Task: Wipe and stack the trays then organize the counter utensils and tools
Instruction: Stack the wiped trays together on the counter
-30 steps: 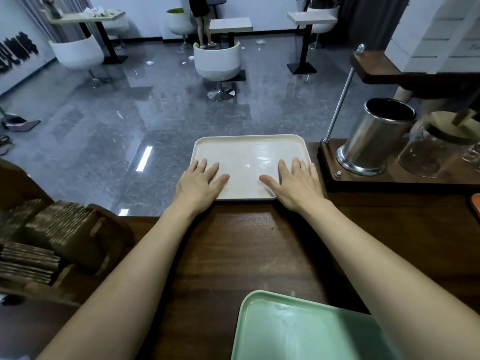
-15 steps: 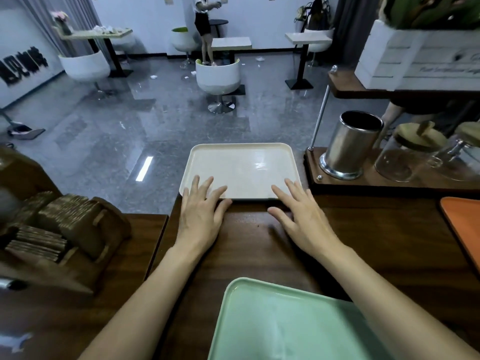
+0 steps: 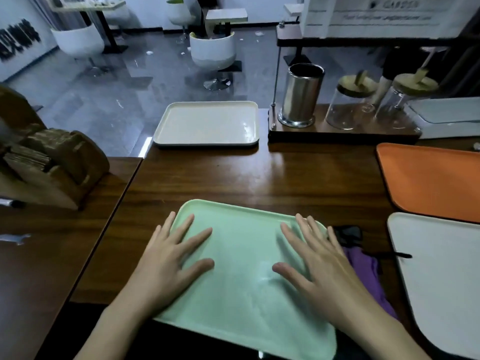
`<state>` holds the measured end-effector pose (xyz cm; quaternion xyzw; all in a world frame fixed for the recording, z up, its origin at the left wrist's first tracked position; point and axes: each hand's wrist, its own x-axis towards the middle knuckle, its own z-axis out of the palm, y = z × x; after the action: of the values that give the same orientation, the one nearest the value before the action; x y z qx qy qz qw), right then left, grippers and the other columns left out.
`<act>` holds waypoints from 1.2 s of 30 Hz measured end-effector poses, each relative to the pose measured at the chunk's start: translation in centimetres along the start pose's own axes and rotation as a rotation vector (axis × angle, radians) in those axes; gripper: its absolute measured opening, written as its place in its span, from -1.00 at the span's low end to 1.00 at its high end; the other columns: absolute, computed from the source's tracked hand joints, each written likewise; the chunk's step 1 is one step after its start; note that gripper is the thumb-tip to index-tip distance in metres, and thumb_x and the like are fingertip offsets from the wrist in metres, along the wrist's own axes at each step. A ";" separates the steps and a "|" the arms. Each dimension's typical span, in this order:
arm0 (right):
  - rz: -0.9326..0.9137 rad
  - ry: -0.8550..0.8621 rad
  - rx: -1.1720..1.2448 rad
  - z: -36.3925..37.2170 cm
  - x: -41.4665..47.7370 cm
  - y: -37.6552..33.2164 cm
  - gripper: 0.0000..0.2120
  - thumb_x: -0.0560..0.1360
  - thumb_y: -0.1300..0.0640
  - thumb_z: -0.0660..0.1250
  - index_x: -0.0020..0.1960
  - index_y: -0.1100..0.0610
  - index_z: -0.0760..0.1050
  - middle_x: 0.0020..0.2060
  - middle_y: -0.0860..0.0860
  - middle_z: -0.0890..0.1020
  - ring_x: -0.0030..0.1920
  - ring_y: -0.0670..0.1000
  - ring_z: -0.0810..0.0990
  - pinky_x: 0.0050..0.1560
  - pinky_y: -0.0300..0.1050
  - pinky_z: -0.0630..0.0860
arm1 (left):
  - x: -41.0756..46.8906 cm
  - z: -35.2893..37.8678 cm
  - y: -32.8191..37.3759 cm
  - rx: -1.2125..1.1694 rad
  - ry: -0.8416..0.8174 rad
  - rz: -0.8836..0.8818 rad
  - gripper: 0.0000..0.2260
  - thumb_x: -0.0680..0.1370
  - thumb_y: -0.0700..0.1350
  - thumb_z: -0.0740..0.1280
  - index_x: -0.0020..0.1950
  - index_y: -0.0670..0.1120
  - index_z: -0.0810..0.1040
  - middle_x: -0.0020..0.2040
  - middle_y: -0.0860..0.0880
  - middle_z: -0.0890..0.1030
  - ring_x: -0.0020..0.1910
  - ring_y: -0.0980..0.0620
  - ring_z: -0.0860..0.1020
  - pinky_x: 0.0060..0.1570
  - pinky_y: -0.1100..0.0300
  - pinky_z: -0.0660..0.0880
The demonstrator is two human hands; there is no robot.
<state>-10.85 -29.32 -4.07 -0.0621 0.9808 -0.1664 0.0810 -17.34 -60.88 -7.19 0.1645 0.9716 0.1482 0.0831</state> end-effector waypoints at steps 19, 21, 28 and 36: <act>-0.033 0.045 -0.036 0.4 6.1 -0.6 -0.13 0.49 -0.50 0.07 0.64 -0.06 0.01 0.64 0.06 -0.08 0.62 0.13 -0.22 0.56 0.21 -0.26 | 7.6 -1.1 0.0 0.026 0.117 -0.225 -0.34 0.51 0.51 0.07 0.57 0.32 0.24 0.66 0.01 0.12 0.65 -0.15 -0.04 0.57 -0.22 -0.04; -0.002 0.042 -0.053 0.3 7.0 -0.5 -0.11 0.47 -0.51 0.06 0.64 -0.04 0.00 0.64 0.08 -0.08 0.61 0.17 -0.22 0.57 0.22 -0.22 | 8.3 -1.3 -0.4 0.013 0.127 -0.225 -0.33 0.51 0.51 0.08 0.58 0.31 0.25 0.66 0.01 0.13 0.64 -0.15 -0.02 0.57 -0.24 -0.04; 0.112 -0.009 0.102 -1.1 7.3 0.2 0.12 0.39 -0.54 0.20 0.65 0.07 -0.17 0.62 0.13 -0.21 0.60 0.10 -0.28 0.57 0.07 -0.09 | 7.2 -2.0 -0.3 -0.226 0.259 -0.145 -0.20 0.49 0.46 0.19 0.65 0.19 0.08 0.68 0.06 -0.03 0.65 -0.02 -0.08 0.60 -0.16 0.01; 0.156 -0.135 0.167 -1.8 6.2 1.4 0.31 0.23 -0.59 0.32 0.61 -0.03 -0.37 0.57 0.02 -0.39 0.61 0.14 -0.24 0.56 0.07 -0.05 | 2.1 -1.3 -0.2 -0.226 0.080 -0.239 -0.01 0.34 0.57 0.26 0.64 0.26 -0.08 0.66 0.04 -0.25 0.64 -0.05 -0.16 0.57 -0.07 -0.05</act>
<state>-17.42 -28.31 -3.70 0.0100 0.9576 -0.2363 0.1646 -19.64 -60.71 -6.28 0.0314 0.9639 0.2522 0.0794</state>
